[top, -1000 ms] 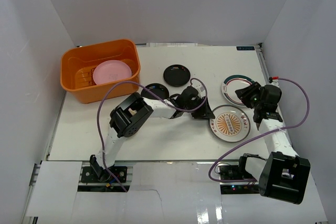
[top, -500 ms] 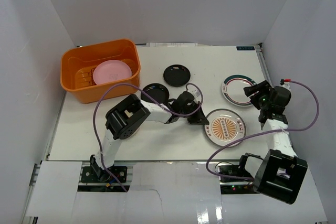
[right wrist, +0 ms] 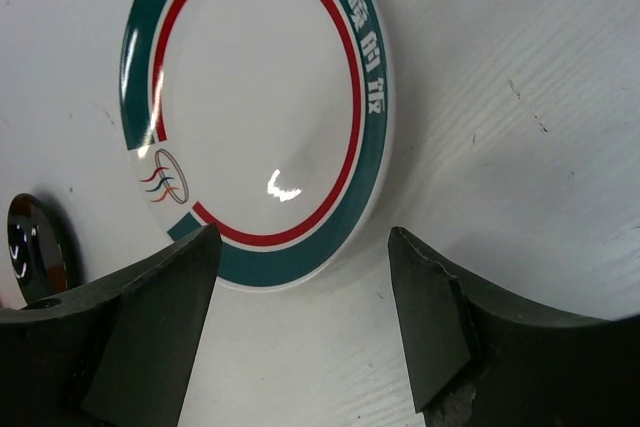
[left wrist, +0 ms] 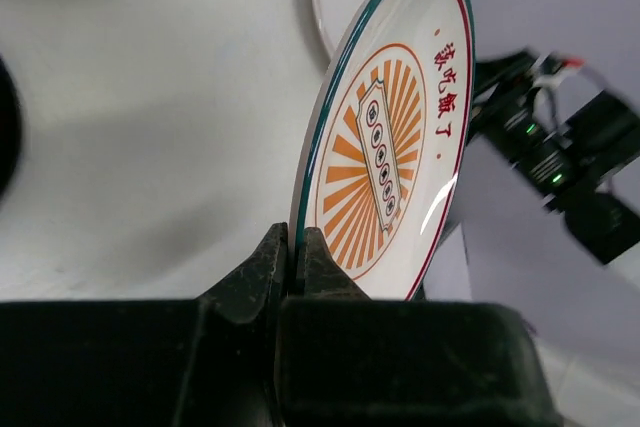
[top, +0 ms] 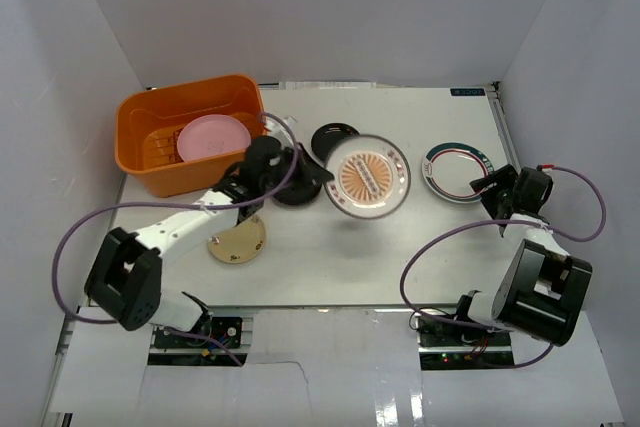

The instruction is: Place the plates into the plastic bin on the countertop

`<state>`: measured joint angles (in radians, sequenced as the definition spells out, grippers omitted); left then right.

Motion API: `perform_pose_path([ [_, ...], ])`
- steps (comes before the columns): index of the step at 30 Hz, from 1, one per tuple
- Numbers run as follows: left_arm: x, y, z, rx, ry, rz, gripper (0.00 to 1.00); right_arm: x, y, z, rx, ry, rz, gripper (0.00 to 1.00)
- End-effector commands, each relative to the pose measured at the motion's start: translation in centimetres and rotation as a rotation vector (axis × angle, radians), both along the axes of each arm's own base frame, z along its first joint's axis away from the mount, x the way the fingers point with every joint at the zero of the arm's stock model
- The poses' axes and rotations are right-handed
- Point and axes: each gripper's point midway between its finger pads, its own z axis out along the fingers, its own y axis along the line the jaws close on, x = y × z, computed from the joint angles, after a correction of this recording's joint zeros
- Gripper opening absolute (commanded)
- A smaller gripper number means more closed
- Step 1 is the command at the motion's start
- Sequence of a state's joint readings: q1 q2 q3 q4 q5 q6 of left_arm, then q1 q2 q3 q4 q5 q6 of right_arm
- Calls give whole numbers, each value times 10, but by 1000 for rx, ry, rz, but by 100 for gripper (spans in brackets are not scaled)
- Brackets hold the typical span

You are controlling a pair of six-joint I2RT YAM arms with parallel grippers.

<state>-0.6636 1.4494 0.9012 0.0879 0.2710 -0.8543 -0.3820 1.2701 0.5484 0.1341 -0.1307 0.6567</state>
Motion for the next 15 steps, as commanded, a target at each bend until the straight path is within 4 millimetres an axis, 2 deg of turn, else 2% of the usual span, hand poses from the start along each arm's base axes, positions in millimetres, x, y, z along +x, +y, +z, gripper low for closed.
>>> perform_pose_path([
  [1,35,51,80,-74,-140,125,0,16,-7,7,20,-44,-11,74],
  [2,56,79,107,-94,-197,194,0,19,-6,7,29,-54,-7,74],
  [5,80,126,123,-66,-198,297,0,21,1,-6,90,-45,-4,75],
  [6,99,160,133,-61,-212,384,0,24,2,-13,112,-39,-8,75],
  [7,106,177,132,-53,-199,423,0,25,3,-16,129,-37,-8,74],
  [8,118,211,132,-41,-193,506,0,26,5,-20,148,-33,-10,74],
  [9,126,230,127,-31,-169,553,0,28,6,-26,168,-29,-7,71],
  [10,133,269,124,-30,-154,642,0,29,9,-29,198,-27,-17,69],
  [11,135,284,119,-35,-133,674,0,31,10,-30,216,-34,-18,68],
  [13,137,315,102,-18,-91,770,0,35,14,-37,268,-41,-26,57],
  [14,137,339,96,-5,-79,831,0,35,16,-41,283,-39,-30,54],
  [15,135,350,87,11,-57,862,0,36,19,-44,291,-35,-29,49],
])
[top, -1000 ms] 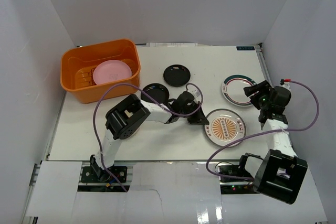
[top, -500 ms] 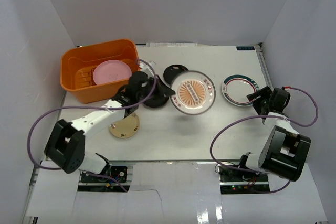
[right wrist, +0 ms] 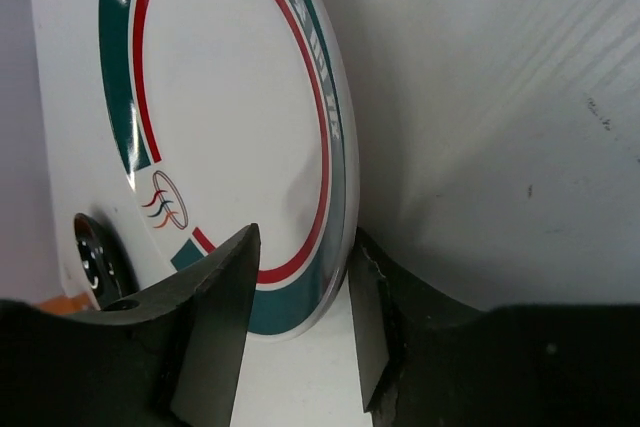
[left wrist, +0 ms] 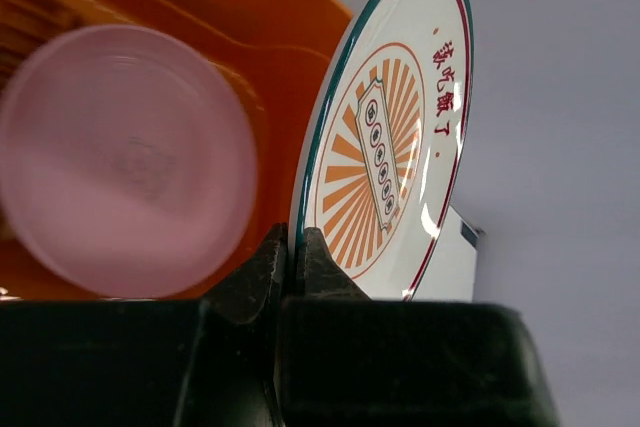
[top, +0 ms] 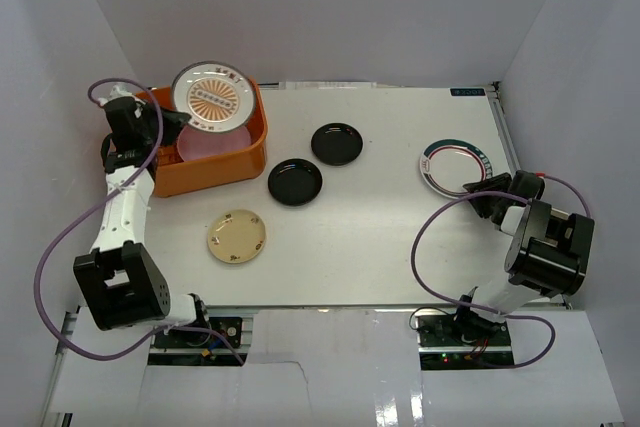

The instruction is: Place the plates into the plastic bin on the countertop

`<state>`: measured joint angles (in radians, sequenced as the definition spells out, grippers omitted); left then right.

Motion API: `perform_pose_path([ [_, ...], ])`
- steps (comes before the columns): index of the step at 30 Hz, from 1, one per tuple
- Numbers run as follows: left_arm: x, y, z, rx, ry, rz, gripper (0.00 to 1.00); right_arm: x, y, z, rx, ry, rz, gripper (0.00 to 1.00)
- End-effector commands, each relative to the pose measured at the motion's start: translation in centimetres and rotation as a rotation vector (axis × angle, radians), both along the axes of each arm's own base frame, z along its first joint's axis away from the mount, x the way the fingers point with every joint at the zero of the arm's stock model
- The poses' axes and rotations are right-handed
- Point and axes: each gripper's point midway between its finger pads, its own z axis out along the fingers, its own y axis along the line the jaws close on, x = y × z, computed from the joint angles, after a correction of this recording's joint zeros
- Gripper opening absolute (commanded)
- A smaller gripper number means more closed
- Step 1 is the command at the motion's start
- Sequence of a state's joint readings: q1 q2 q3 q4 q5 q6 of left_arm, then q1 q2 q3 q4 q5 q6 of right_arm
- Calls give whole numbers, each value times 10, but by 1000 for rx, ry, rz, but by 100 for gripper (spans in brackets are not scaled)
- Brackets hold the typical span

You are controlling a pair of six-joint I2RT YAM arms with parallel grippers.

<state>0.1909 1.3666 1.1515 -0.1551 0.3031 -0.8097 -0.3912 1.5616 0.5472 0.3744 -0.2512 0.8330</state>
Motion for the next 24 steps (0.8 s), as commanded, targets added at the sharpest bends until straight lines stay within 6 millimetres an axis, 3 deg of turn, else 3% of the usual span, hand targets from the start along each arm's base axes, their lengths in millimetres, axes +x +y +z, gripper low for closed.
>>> perform_pose_path([
  [1,-11,30,-19,-11,68,75,0,13,6,5,58,-69,-19,46],
  [2,-12,46,-25,4,89,131,0,11,9,2,66,-70,-24,44],
  [5,-15,67,-44,51,148,200,0,14,13,0,63,-71,-20,38],
  [7,-18,73,-54,87,180,219,0,15,16,-3,82,-72,-12,28],
  [9,-17,81,-69,106,233,248,0,14,21,1,117,-100,-17,16],
  [13,-13,89,-95,133,309,259,0,12,30,27,127,-214,-8,8],
  [15,-9,91,-105,145,337,247,8,14,37,44,114,-253,29,8],
  [19,-4,93,-116,162,372,223,33,18,54,83,123,-351,107,8],
  [20,-3,92,-117,163,373,215,43,19,58,100,115,-392,127,8],
  [22,1,89,-110,155,353,195,54,21,75,120,118,-437,198,8],
  [23,2,87,-105,152,340,186,67,21,81,134,113,-470,226,8],
  [24,4,85,-98,150,318,176,73,19,98,143,121,-489,285,8],
])
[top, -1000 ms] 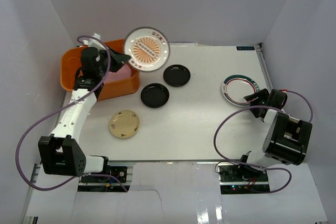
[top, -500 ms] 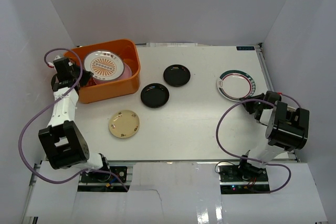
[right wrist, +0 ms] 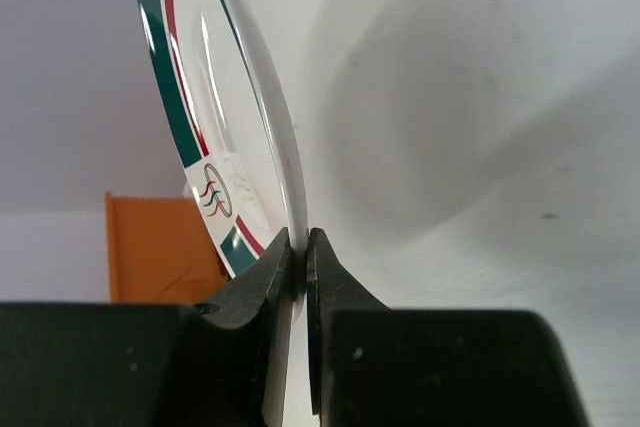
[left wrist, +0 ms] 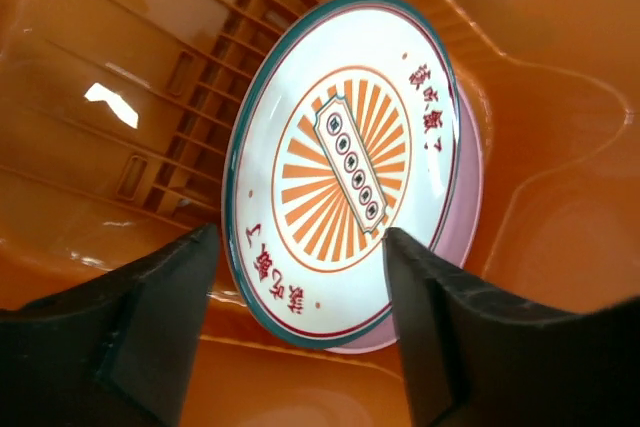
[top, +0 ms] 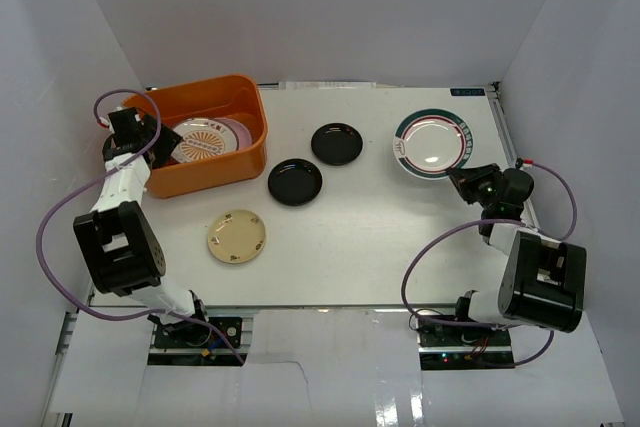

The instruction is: Place the plates into the plastic bin on the countertop

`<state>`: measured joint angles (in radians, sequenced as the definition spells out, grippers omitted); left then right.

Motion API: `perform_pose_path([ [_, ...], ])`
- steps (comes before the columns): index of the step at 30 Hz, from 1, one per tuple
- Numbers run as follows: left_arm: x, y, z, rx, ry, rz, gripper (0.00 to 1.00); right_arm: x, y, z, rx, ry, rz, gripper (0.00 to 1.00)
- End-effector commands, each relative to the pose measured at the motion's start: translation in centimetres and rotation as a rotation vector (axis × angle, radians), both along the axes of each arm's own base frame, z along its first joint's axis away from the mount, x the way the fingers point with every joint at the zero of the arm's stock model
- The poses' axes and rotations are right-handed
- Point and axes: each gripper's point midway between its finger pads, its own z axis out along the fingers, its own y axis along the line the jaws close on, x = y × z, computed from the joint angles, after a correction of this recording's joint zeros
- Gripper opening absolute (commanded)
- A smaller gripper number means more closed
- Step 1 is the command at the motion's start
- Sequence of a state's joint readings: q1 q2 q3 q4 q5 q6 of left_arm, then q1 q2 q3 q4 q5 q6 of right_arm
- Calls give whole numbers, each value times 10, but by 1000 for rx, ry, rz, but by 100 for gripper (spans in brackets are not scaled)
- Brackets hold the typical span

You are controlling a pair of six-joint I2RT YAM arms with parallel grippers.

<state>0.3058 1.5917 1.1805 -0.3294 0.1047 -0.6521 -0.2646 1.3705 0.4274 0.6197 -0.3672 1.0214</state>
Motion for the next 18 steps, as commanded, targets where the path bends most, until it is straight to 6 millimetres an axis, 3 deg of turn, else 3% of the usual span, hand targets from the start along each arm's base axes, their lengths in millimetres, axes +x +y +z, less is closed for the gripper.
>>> perform_pose_path([
  [1,9,-8,42,4,-99,-61,79,12,38,77,-20,-220,170,8],
  [2,10,-10,50,4,-120,-71,88,11,45,88,-29,-244,193,8],
  [5,8,-25,92,-7,-223,-129,94,6,79,116,-55,-308,295,8],
  [6,7,-33,106,-4,-259,-151,94,1,99,123,-62,-326,349,8],
  [7,2,-52,128,13,-312,-199,94,-1,108,129,-70,-338,374,8],
  [8,-2,-64,139,26,-338,-229,94,-6,133,140,-86,-362,442,8],
  [9,-6,-78,146,36,-357,-267,93,-8,142,145,-95,-371,466,8],
  [11,-28,-131,159,5,-403,-442,91,-15,168,158,-93,-393,535,8],
  [15,-83,-221,137,-109,-404,-759,89,-27,202,167,-80,-406,636,8],
  [16,-96,-238,132,-127,-404,-825,89,-30,208,167,-79,-406,656,8],
  [18,-119,-255,125,-177,-431,-914,89,-39,226,166,-78,-401,701,8],
])
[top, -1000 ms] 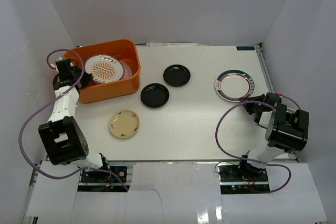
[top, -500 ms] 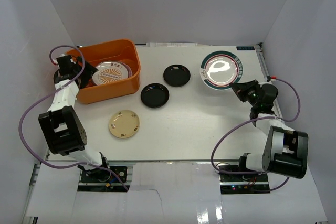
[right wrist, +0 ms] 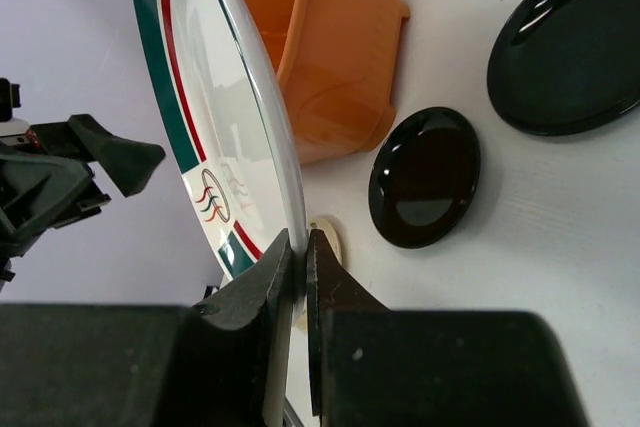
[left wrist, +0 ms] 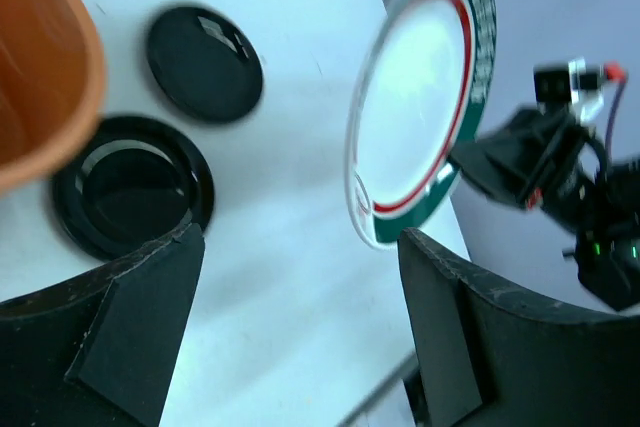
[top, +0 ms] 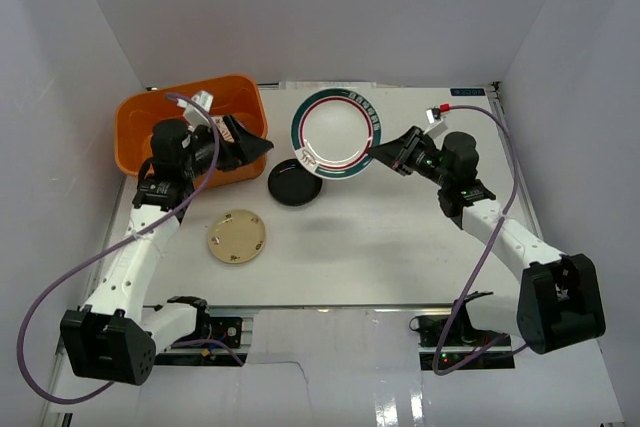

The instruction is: Place the plates into the plastic bin on the countertop

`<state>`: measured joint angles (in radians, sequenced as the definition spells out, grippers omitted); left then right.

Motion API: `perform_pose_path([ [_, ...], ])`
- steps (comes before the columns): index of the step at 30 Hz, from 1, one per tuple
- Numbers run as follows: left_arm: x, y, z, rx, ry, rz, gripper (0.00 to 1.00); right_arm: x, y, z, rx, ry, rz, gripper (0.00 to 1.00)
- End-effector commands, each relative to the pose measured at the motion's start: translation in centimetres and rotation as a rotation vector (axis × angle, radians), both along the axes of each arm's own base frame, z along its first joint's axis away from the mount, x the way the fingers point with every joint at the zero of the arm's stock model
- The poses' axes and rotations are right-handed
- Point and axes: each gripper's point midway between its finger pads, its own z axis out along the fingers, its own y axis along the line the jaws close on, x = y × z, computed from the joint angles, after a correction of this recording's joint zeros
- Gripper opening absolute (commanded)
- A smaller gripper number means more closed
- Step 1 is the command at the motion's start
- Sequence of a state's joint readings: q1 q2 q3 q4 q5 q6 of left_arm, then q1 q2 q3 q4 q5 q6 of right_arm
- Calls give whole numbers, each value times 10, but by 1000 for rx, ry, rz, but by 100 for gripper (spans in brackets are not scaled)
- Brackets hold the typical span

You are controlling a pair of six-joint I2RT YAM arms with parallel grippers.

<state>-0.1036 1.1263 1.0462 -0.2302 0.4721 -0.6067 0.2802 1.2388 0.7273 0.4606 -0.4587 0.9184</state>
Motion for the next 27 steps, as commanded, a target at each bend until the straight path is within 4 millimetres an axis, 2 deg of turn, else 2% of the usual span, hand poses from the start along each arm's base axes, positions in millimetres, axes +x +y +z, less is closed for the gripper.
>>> perform_pose_path([
  [1,-37,-32,-26,-50,29,-208,89,-8,24,26,-5,-80,73,8],
  [2,-39,-35,-25,-63,16,-220,89,-16,37,24,-10,-78,110,8],
  [4,-45,-41,-34,-66,23,-251,88,-22,50,22,-27,-79,146,8],
  [7,-42,-42,-45,-54,38,-250,81,-35,69,19,-37,-76,212,8],
  [8,-41,-42,-46,-48,36,-252,71,-42,75,17,-36,-74,242,8],
  [10,-36,-41,-51,-40,40,-238,58,-44,78,16,-34,-79,258,8],
  [11,-34,-41,-50,-42,33,-230,47,-47,79,15,-34,-79,266,8],
  [13,-32,-41,-51,-47,40,-220,30,-50,80,13,-37,-81,274,8],
  [14,-30,-40,-49,-50,35,-212,10,-50,79,11,-41,-85,277,8],
  [15,-28,-39,-48,-55,38,-199,1,-51,79,10,-44,-84,279,8],
  [16,-26,-39,-41,-59,26,-190,0,-52,78,10,-47,-89,281,12],
  [18,-13,-32,-27,-42,14,-124,0,-59,77,8,-58,-113,303,52],
  [19,-9,-32,-15,-40,-13,-124,0,-59,76,10,-64,-131,304,60],
  [20,0,-24,-14,-14,6,-69,0,-61,74,4,-93,-140,307,67],
  [22,18,-5,1,45,-23,-1,0,-65,70,5,-115,-164,305,78],
  [23,31,5,16,60,-36,45,0,-68,67,-3,-134,-155,303,79],
  [24,43,30,21,59,-34,105,0,-72,63,-1,-145,-183,299,80],
  [26,62,66,22,17,11,181,0,-75,59,-6,-161,-188,290,80],
  [27,69,99,19,-2,30,258,0,-78,56,-12,-187,-194,292,79],
])
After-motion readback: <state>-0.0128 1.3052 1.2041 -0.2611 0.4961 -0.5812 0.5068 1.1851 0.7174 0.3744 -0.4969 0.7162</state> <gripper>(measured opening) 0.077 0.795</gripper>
